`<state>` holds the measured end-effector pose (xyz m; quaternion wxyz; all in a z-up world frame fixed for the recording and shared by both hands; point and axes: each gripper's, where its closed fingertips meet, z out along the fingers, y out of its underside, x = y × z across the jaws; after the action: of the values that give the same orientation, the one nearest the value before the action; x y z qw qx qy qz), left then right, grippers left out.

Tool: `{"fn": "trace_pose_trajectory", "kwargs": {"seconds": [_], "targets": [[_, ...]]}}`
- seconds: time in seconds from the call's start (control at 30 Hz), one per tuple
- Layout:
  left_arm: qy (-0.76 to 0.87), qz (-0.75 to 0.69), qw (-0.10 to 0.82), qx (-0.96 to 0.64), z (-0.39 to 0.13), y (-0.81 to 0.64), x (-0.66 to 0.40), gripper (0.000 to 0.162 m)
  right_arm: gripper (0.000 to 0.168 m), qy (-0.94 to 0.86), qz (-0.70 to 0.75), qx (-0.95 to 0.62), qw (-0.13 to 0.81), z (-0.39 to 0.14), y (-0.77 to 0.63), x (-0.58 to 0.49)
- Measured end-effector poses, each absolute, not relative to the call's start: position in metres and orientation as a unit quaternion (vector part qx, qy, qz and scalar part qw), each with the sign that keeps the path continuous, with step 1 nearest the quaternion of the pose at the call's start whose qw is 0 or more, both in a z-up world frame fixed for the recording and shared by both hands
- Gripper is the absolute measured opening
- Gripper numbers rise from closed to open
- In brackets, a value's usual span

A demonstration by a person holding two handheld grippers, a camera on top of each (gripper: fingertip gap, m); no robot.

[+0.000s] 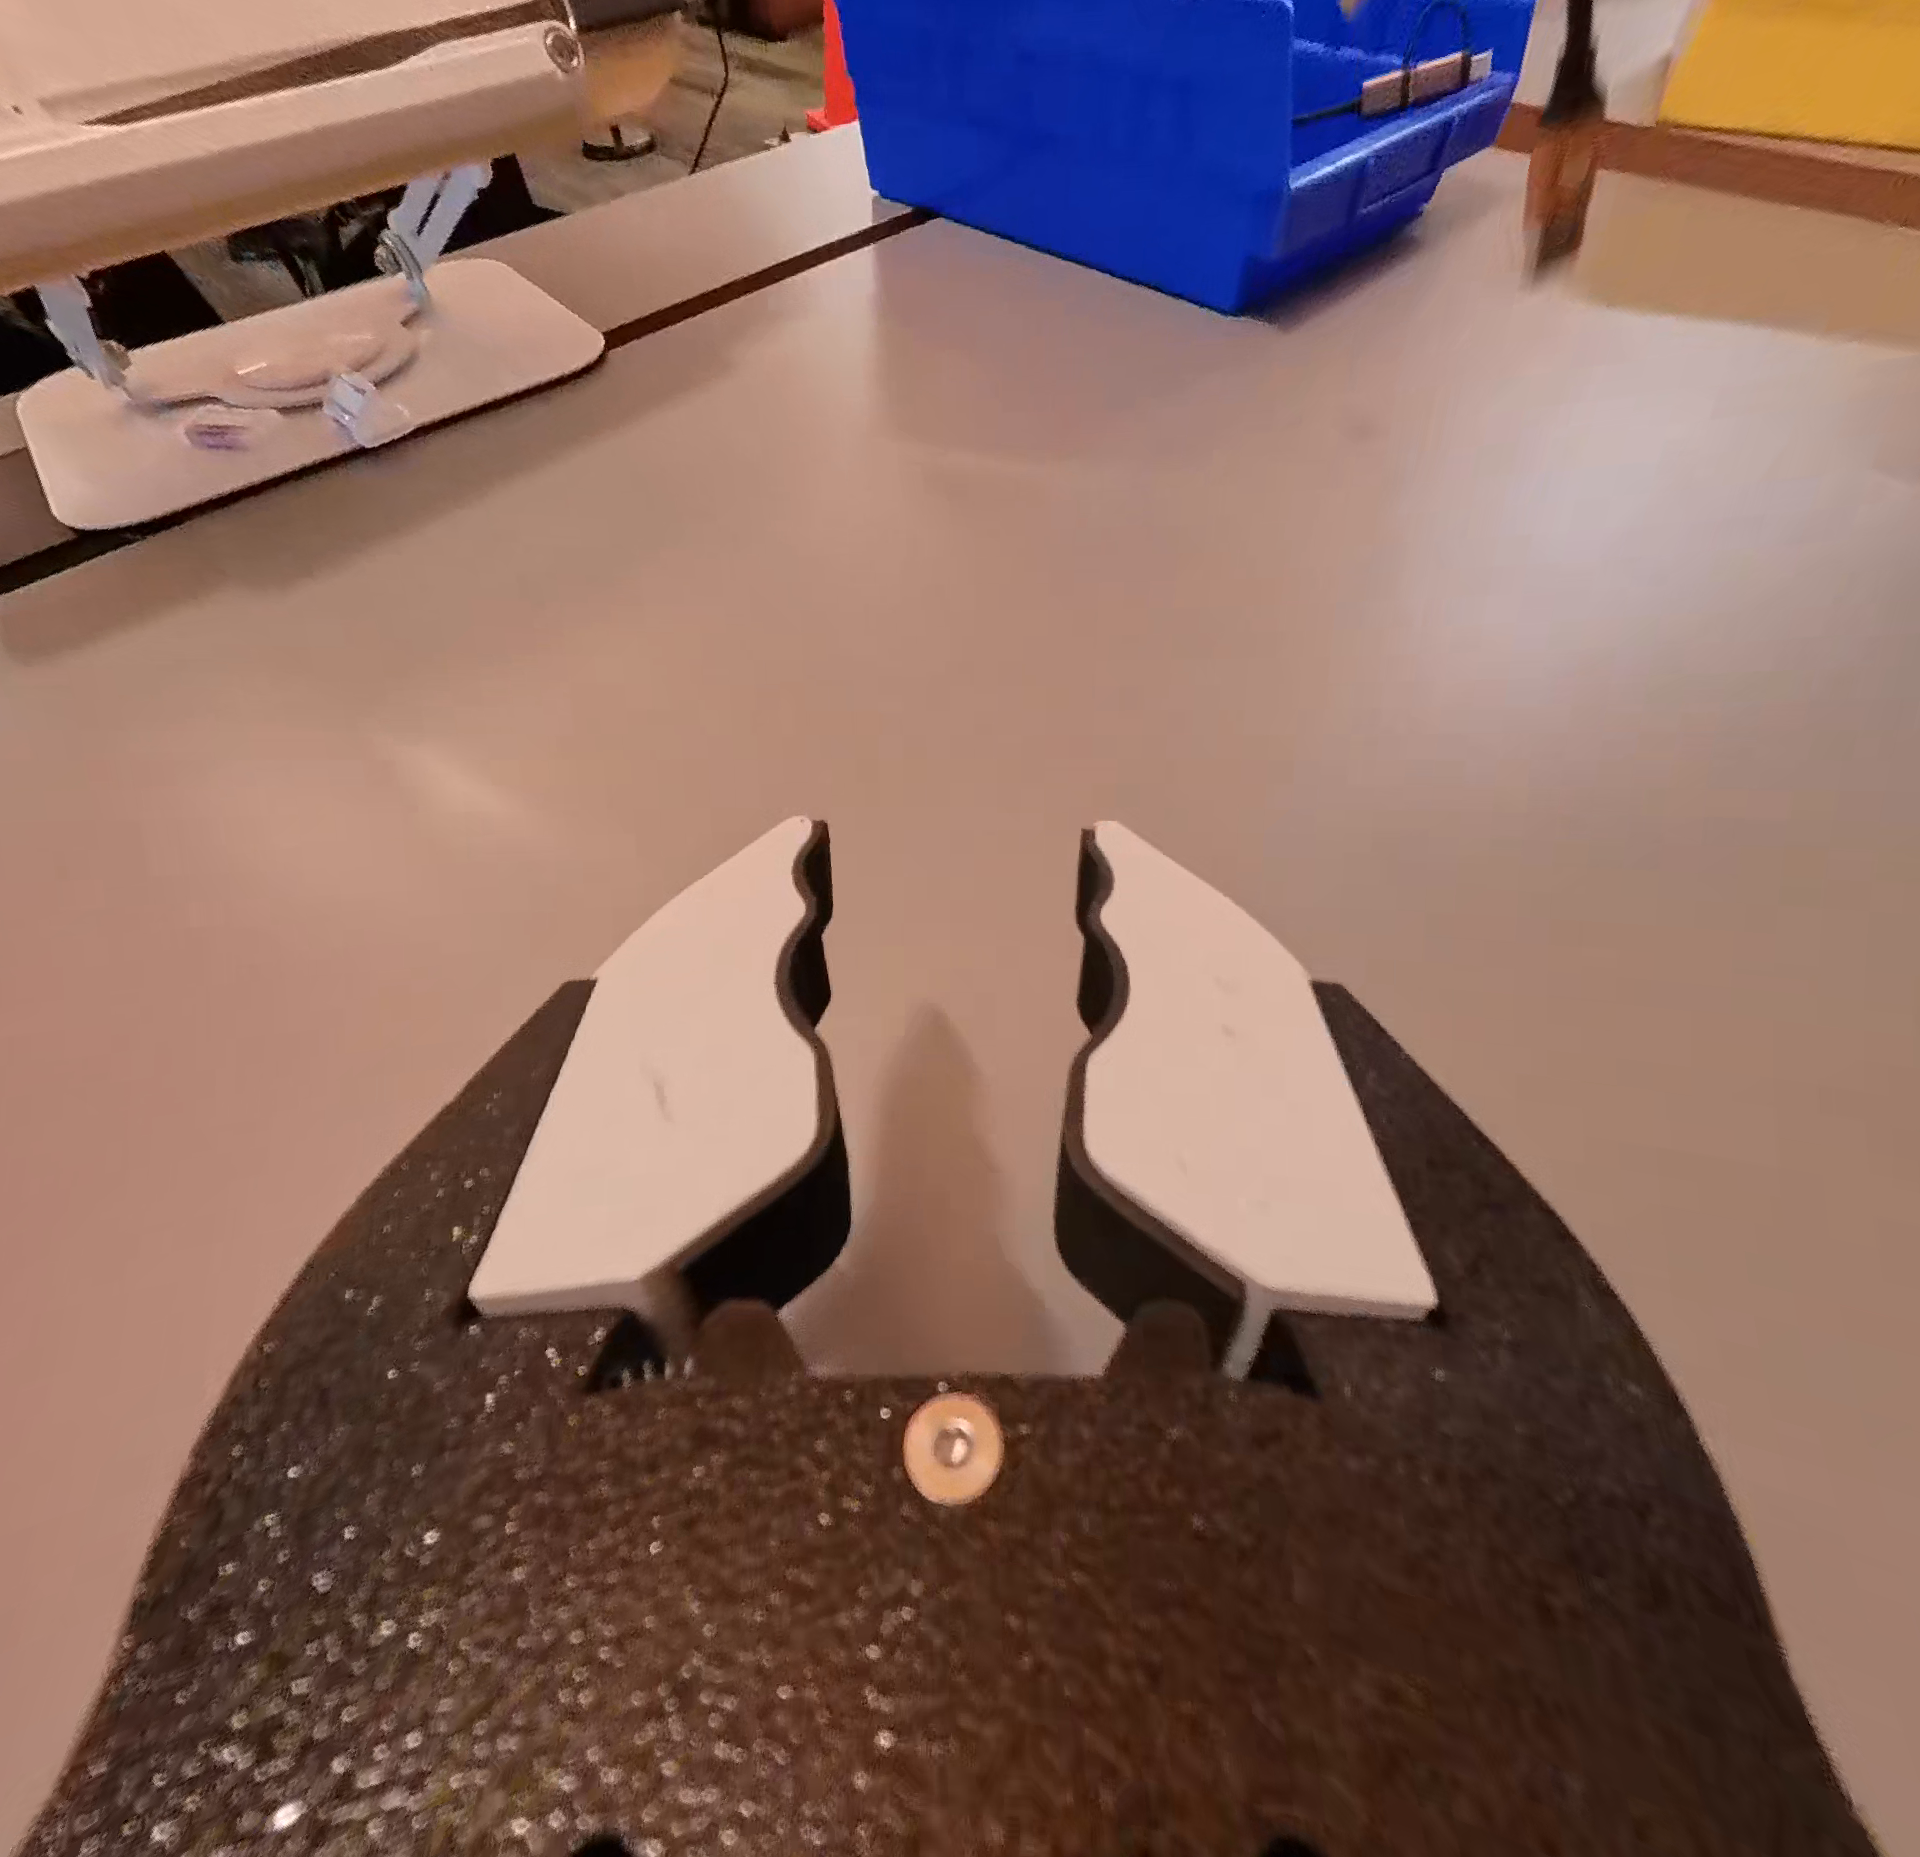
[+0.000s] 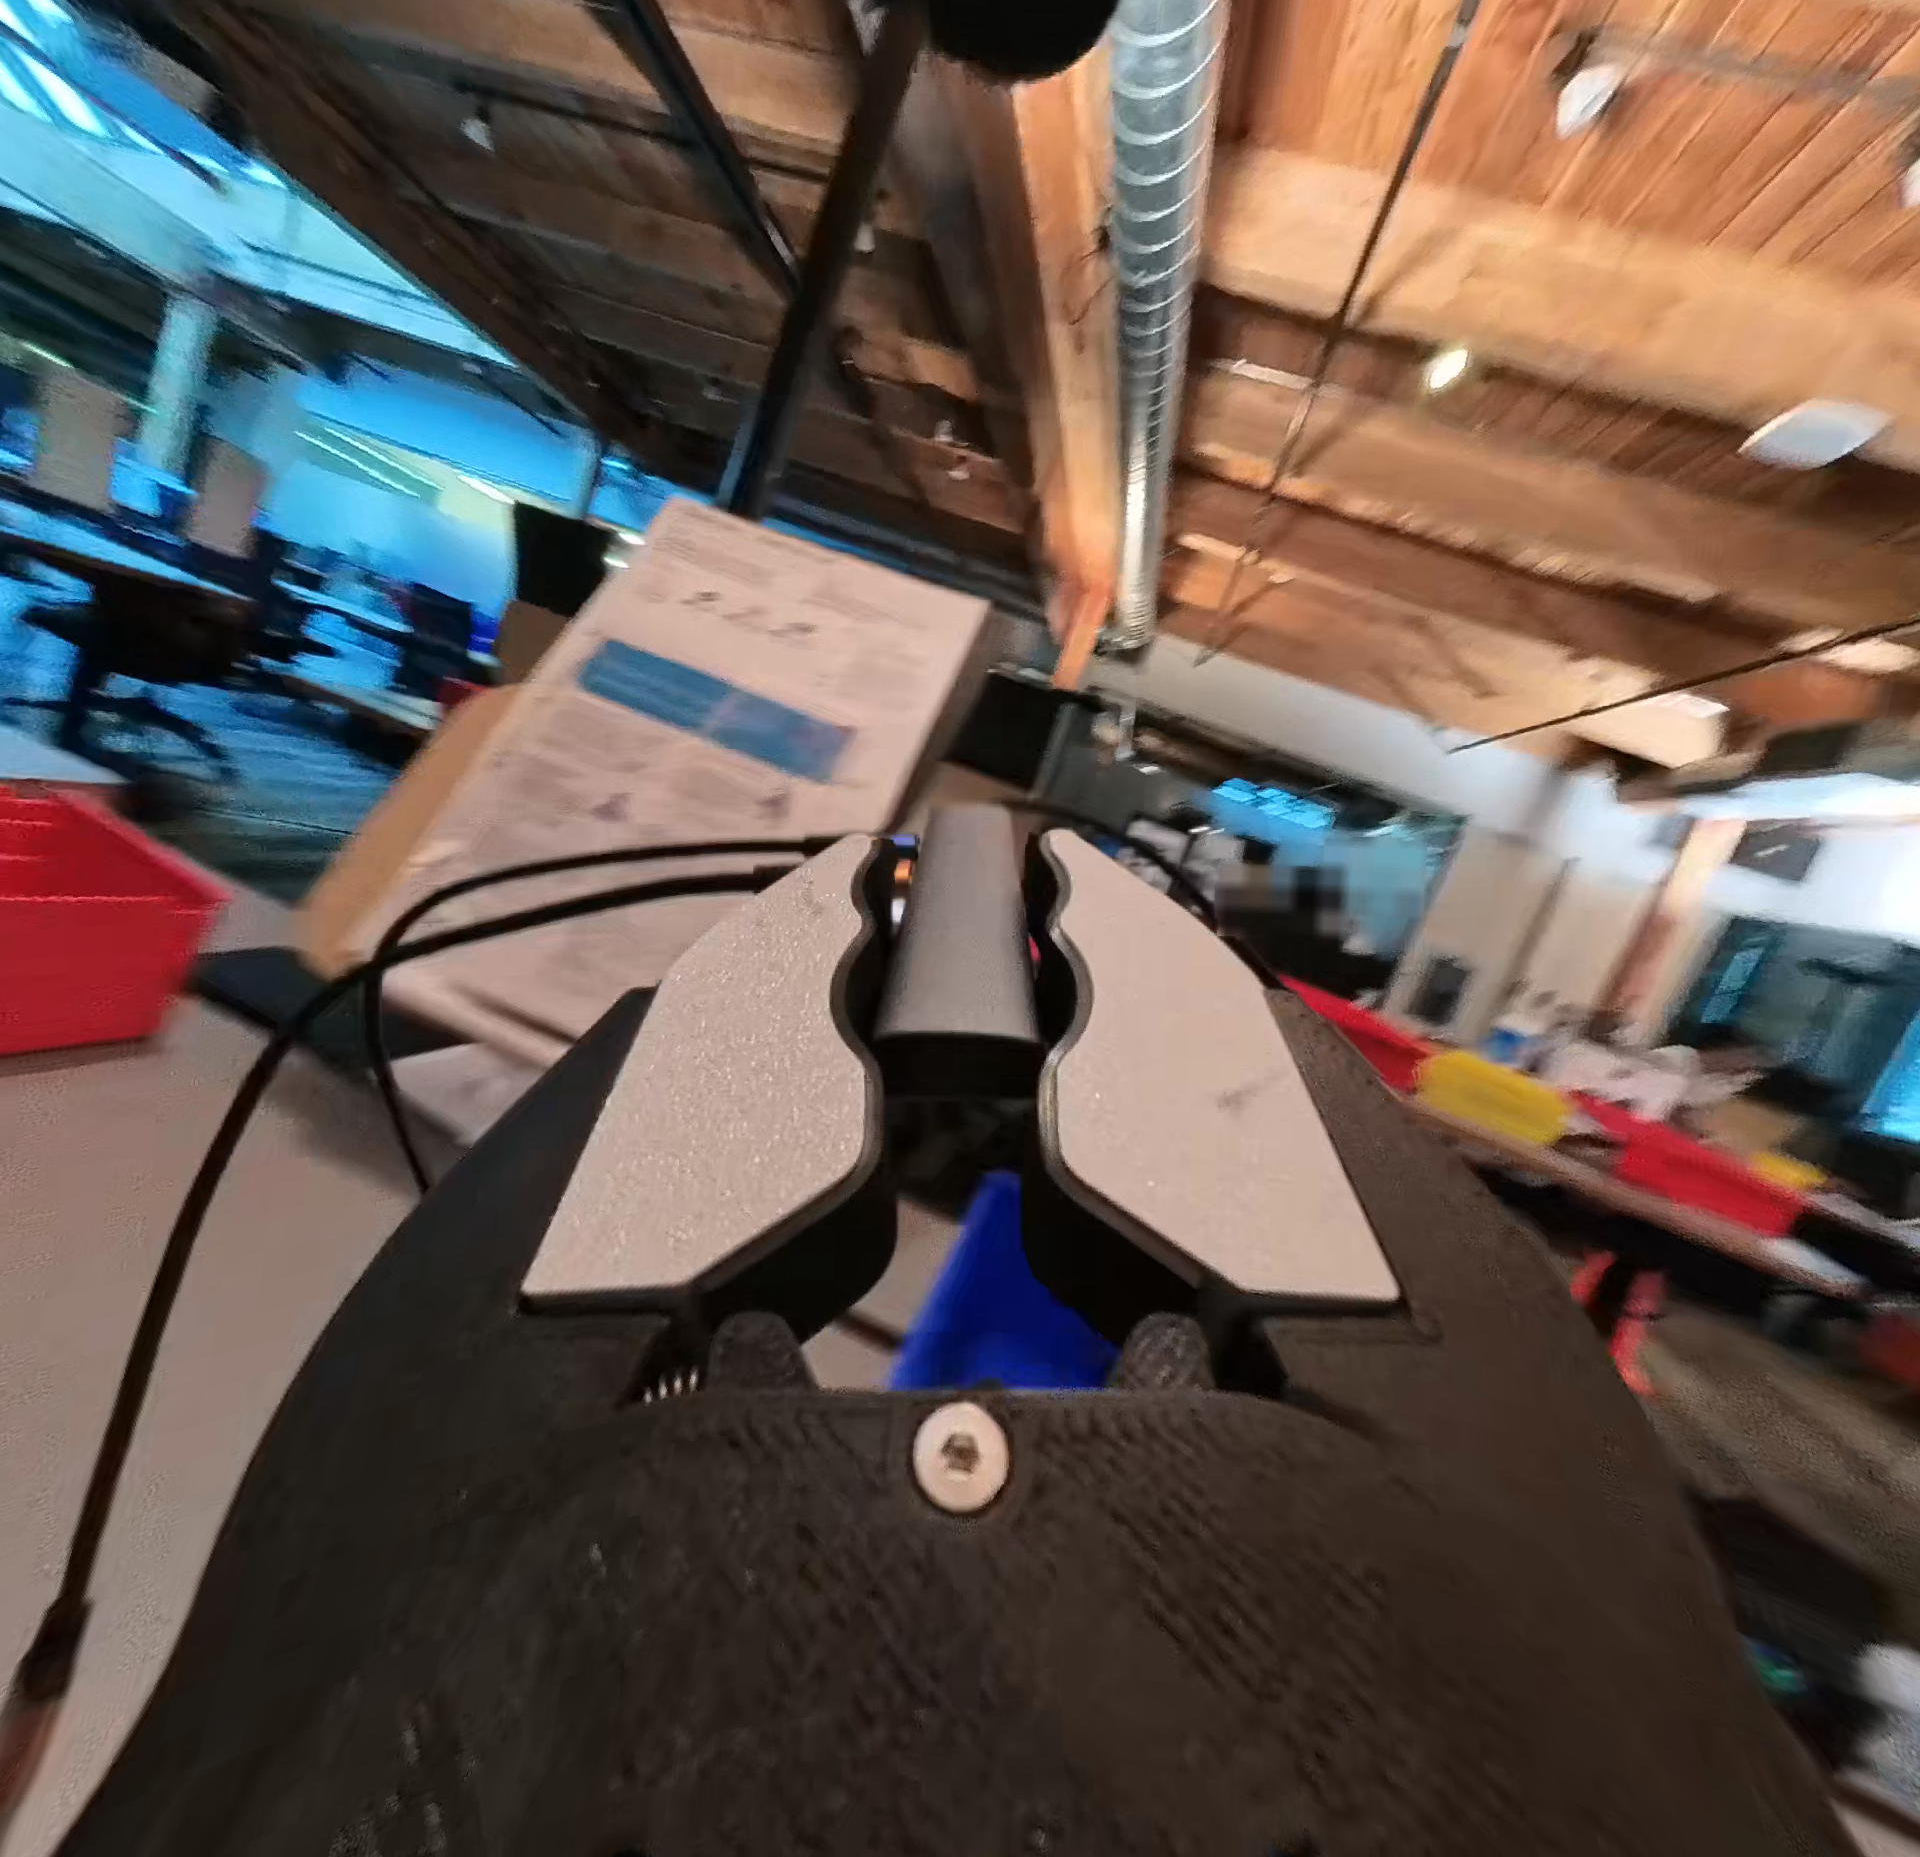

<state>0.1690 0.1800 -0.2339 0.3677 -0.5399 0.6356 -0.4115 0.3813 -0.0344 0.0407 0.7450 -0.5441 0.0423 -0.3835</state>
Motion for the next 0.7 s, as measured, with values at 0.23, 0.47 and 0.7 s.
{"fn": "trace_pose_trajectory", "kwargs": {"seconds": [0.23,0.47,0.7], "targets": [[0.625,-0.439,0.348,-0.544,-0.231,0.181,0.168,0.040,0.025,-0.017,-0.576,-0.557,0.599,0.097,-0.062,0.481],[0.625,-0.453,0.341,-0.536,-0.229,0.179,0.167,0.033,0.026,-0.031,-0.554,-0.621,0.554,0.047,-0.027,0.547],[0.628,-0.456,0.341,-0.530,-0.228,0.177,0.166,0.033,0.027,-0.021,-0.514,-0.661,0.546,0.027,0.009,0.591]]}}
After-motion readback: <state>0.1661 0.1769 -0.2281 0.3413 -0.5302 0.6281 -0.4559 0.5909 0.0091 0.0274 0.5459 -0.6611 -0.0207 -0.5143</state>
